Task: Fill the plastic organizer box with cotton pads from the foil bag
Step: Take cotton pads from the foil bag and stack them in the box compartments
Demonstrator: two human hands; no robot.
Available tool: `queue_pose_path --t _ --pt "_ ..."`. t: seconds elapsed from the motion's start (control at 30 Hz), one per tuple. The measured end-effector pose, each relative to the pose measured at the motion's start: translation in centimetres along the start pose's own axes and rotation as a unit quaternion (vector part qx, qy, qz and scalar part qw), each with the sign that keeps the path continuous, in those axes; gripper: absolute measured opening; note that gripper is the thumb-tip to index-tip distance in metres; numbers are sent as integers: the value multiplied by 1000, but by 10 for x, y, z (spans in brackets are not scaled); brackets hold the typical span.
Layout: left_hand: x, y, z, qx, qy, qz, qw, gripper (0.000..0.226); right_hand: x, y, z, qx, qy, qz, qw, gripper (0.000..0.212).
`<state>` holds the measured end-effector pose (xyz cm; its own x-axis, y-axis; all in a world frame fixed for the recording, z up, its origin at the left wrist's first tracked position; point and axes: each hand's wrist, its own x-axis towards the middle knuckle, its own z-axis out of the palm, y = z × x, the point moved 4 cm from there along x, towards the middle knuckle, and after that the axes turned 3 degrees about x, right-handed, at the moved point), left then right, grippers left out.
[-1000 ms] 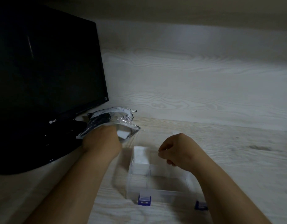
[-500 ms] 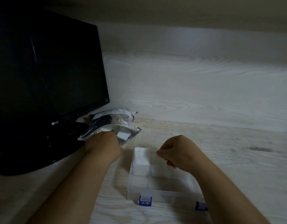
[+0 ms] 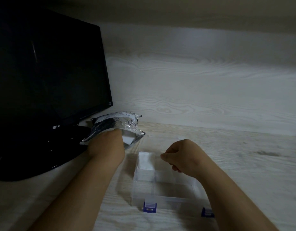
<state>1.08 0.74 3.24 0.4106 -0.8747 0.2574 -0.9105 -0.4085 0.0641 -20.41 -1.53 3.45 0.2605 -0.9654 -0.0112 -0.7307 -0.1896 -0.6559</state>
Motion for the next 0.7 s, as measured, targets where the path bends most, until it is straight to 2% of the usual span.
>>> queue_pose_path --t 0.27,0.7 --pt "-1 1 9 -40 -56 20 997 25 0 0 0 2 4 -1 1000 23" --pt "-1 0 9 -72 -73 25 994 28 0 -1 -1 -5 8 -9 1000 22"
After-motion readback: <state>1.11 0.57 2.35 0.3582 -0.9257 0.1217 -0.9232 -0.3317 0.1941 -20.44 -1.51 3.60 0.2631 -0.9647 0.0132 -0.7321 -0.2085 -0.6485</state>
